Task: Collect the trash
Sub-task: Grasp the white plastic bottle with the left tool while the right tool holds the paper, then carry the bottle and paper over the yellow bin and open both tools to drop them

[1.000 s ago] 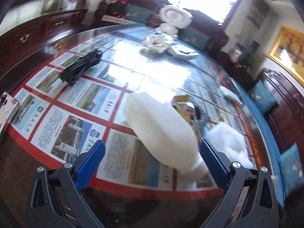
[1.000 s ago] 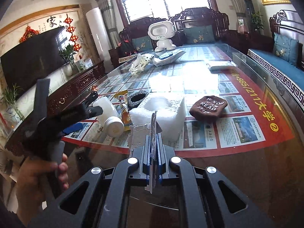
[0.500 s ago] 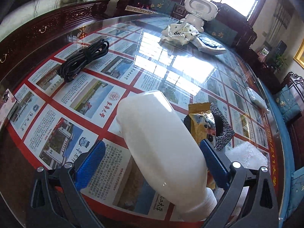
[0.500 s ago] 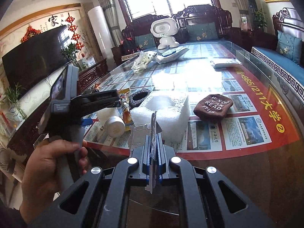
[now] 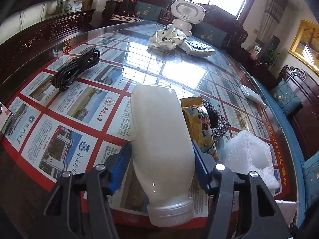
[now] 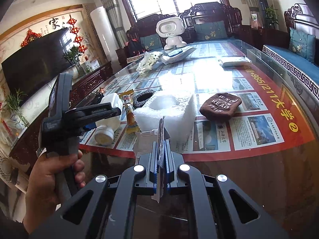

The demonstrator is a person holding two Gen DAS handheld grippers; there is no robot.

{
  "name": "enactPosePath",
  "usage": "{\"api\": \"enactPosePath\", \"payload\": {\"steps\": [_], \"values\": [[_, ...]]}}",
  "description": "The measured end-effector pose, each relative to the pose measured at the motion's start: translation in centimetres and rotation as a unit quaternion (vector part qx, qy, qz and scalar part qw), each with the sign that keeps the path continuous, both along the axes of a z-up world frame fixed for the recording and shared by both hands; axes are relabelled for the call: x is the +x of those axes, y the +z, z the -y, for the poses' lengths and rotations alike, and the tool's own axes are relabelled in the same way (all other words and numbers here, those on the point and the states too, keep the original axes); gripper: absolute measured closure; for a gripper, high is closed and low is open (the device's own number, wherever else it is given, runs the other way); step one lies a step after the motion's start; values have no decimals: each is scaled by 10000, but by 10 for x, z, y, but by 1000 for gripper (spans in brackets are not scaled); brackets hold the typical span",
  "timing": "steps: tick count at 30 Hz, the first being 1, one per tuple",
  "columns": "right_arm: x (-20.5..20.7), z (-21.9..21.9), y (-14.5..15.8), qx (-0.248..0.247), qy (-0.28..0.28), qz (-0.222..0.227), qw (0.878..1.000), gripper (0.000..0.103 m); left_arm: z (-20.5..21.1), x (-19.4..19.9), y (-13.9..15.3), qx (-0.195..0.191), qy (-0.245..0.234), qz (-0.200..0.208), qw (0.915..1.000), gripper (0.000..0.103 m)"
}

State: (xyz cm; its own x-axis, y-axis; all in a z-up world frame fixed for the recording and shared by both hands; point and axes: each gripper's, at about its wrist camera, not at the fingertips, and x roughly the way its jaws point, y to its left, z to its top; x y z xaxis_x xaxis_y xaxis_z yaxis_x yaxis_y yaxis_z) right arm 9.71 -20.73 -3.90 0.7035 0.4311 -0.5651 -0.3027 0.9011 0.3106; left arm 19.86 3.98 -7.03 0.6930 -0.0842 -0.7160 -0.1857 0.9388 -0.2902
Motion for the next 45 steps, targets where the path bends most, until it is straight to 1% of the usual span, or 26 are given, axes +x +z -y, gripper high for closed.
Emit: {"api": "enactPosePath", "payload": {"steps": [3, 7, 12, 15, 20, 24, 27, 30, 33, 36, 38, 41, 45], "values": [[-1, 2, 1, 3, -34, 0, 10000, 96, 2, -10, 2, 14, -131, 36, 9999, 44], [-3, 2, 3, -8, -53, 18, 10000, 97, 8, -29, 9, 163, -359, 155, 9991, 45], [-15, 6, 7, 60, -133, 121, 9998, 97, 14, -56, 19, 179, -658, 322, 9972, 46], [-25, 9, 10, 76, -174, 165, 9997, 97, 21, -72, 26, 271, -836, 420, 9952, 47], [-47, 17, 20, 97, -277, 307, 9991, 97, 38, -103, 36, 334, -1218, 561, 9904, 47], [-66, 24, 26, 124, -364, 399, 9985, 97, 48, -126, 43, 331, -1409, 659, 9873, 48], [-86, 32, 32, 150, -420, 481, 9978, 97, 56, -144, 45, 249, -1608, 675, 9844, 48], [-113, 43, 37, 176, -517, 580, 9968, 97, 67, -165, 48, 206, -1858, 718, 9797, 48], [-146, 59, 41, 123, -753, 719, 9945, 97, 79, -187, 45, 142, -2171, 738, 9733, 48], [-179, 75, 42, 58, -980, 757, 9923, 97, 90, -207, 39, 88, -2464, 689, 9667, 48], [-201, 83, 41, -24, -1119, 760, 9908, 97, 100, -221, 35, 53, -2716, 654, 9602, 48], [-237, 94, 35, -151, -1344, 750, 9880, 97, 117, -242, 26, -27, -3178, 537, 9466, 48], [-276, 106, 22, -347, -1655, 588, 9838, 97, 140, -272, 15, -140, -3811, 363, 9237, 48]]}}
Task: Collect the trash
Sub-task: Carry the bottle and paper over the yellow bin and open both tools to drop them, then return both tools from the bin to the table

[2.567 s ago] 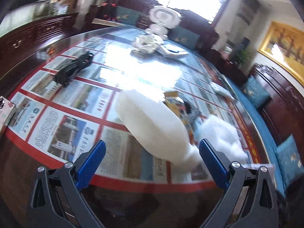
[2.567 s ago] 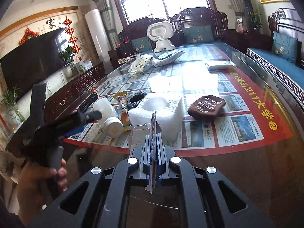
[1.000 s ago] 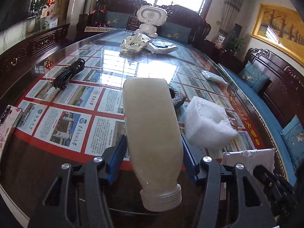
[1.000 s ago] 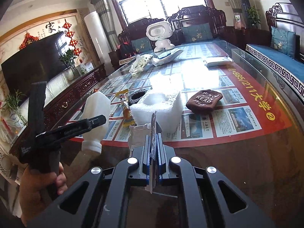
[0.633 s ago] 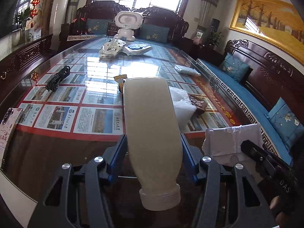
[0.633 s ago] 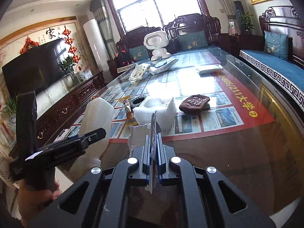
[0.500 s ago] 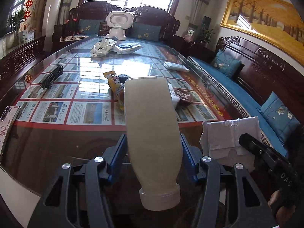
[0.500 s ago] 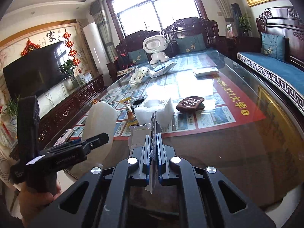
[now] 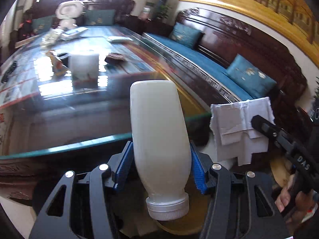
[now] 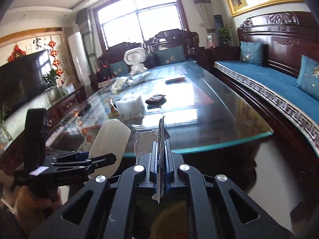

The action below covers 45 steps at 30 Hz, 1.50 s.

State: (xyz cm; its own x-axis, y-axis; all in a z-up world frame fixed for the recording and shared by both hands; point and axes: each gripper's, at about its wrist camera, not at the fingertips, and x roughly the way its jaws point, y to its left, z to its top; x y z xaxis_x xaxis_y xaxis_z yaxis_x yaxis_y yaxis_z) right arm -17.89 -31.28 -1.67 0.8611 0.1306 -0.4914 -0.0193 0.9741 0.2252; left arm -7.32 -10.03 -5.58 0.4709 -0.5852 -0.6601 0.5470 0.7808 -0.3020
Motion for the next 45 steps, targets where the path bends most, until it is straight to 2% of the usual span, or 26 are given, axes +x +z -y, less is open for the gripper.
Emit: {"api": "enactPosePath", "payload": {"steps": [5, 9, 11, 12, 13, 16, 28, 30, 33, 45], "values": [[-35, 11, -29, -210, -436, -437, 9979, 97, 27, -27, -15, 92, -618, -93, 9980, 48], [-44, 16, -54, -269, -577, -829, 9945, 94, 47, -44, -24, 226, -919, -133, 9954, 48], [-45, 16, -67, -307, -627, -999, 9925, 86, 54, -51, -28, 293, -1049, -172, 9939, 48], [-45, 16, -73, -302, -663, -1047, 9918, 74, 56, -54, -30, 326, -1090, -186, 9933, 48], [-46, 17, -77, -267, -698, -1088, 9913, 71, 59, -60, -33, 367, -1130, -186, 9927, 48], [-51, 25, -87, -122, -762, -1143, 9904, 71, 66, -66, -40, 487, -1246, -227, 9908, 48], [-61, 51, -70, -25, -1060, -809, 9911, 71, 97, -77, -56, 756, -1786, -392, 9802, 49], [-63, 54, -69, -8, -1104, -788, 9908, 71, 103, -79, -58, 756, -1879, -422, 9784, 35], [-64, 59, -70, 93, -1190, -762, 9899, 71, 109, -82, -60, 806, -1964, -379, 9765, 33], [-52, 59, -69, 124, -1035, -793, 9914, 71, 106, -78, -54, 782, -1787, -241, 9805, 33]]}}
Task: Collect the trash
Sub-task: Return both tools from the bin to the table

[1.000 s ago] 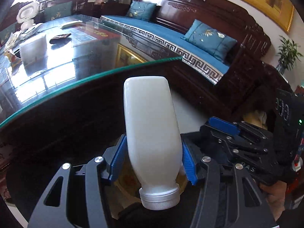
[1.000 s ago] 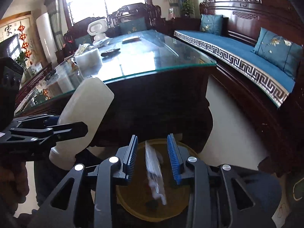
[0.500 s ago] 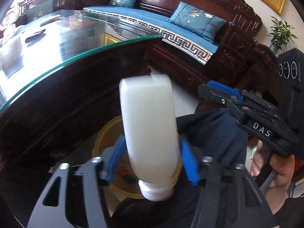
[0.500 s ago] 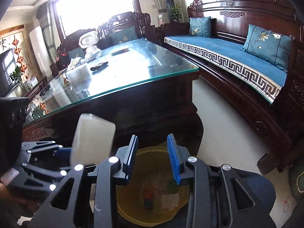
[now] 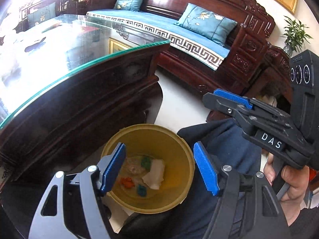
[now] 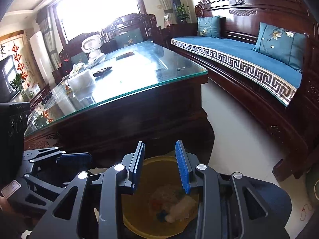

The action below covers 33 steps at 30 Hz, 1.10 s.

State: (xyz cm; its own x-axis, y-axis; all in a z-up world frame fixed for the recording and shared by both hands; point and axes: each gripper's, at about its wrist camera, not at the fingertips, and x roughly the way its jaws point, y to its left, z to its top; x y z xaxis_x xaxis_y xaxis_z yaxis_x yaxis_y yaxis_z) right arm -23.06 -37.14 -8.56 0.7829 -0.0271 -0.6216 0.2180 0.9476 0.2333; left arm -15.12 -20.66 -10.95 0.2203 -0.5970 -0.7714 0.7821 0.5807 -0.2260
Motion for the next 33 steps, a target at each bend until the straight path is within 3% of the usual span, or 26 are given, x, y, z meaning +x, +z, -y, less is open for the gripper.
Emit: {"api": "enactPosePath", "payload": {"steps": [10, 17, 23, 33], "values": [[28, -18, 14, -38, 415, 117, 9991, 71, -25, 29, 17, -201, 519, 161, 9983, 33], [66, -44, 36, -69, 902, 371, 9952, 71, -66, 67, 36, -458, 1230, 327, 9908, 33], [107, -69, 59, -87, 1322, 633, 9892, 71, -108, 104, 58, -644, 1901, 488, 9784, 29], [193, -113, 83, -14, 1846, 814, 9794, 71, -169, 178, 86, -892, 3050, 626, 9461, 25]]}}
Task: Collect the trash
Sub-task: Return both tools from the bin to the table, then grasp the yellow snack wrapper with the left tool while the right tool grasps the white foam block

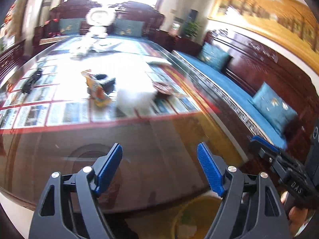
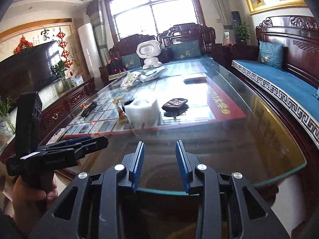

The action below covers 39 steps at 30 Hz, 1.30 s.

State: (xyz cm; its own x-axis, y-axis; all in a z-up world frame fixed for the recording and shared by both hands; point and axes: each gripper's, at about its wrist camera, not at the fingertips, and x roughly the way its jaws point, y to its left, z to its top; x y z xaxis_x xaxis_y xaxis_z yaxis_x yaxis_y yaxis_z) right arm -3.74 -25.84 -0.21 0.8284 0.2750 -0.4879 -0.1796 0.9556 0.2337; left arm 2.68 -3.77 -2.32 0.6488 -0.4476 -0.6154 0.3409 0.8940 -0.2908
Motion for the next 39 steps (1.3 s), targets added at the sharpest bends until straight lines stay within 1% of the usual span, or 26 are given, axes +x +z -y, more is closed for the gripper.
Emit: {"api": "enactPosePath", "payload": {"steps": [6, 15, 22, 24, 29, 33, 35, 37, 39], "values": [[47, -20, 0, 56, 210, -82, 9997, 71, -23, 48, 6, -62, 362, 26, 9993, 25], [104, -32, -4, 192, 343, -211, 9990, 71, -34, 109, -8, -38, 700, -210, 9973, 25], [129, -30, -13, 321, 391, -324, 9982, 71, -43, 161, -27, -29, 974, -497, 9940, 25], [134, -31, -16, 323, 414, -354, 9980, 71, -45, 172, -30, -77, 1000, -517, 9936, 23], [144, -38, -21, 271, 499, -413, 9975, 71, -47, 187, -31, -82, 1158, -487, 9920, 23], [152, -42, -22, 249, 552, -429, 9972, 71, -49, 194, -31, -125, 1183, -531, 9915, 23], [154, -43, -21, 264, 566, -420, 9972, 71, -52, 195, -31, -243, 1187, -567, 9910, 24], [155, -44, -20, 257, 568, -393, 9973, 71, -59, 190, -29, -380, 1288, -525, 9896, 25], [157, -43, -20, 233, 553, -386, 9975, 71, -65, 189, -28, -405, 1399, -479, 9882, 25]]}}
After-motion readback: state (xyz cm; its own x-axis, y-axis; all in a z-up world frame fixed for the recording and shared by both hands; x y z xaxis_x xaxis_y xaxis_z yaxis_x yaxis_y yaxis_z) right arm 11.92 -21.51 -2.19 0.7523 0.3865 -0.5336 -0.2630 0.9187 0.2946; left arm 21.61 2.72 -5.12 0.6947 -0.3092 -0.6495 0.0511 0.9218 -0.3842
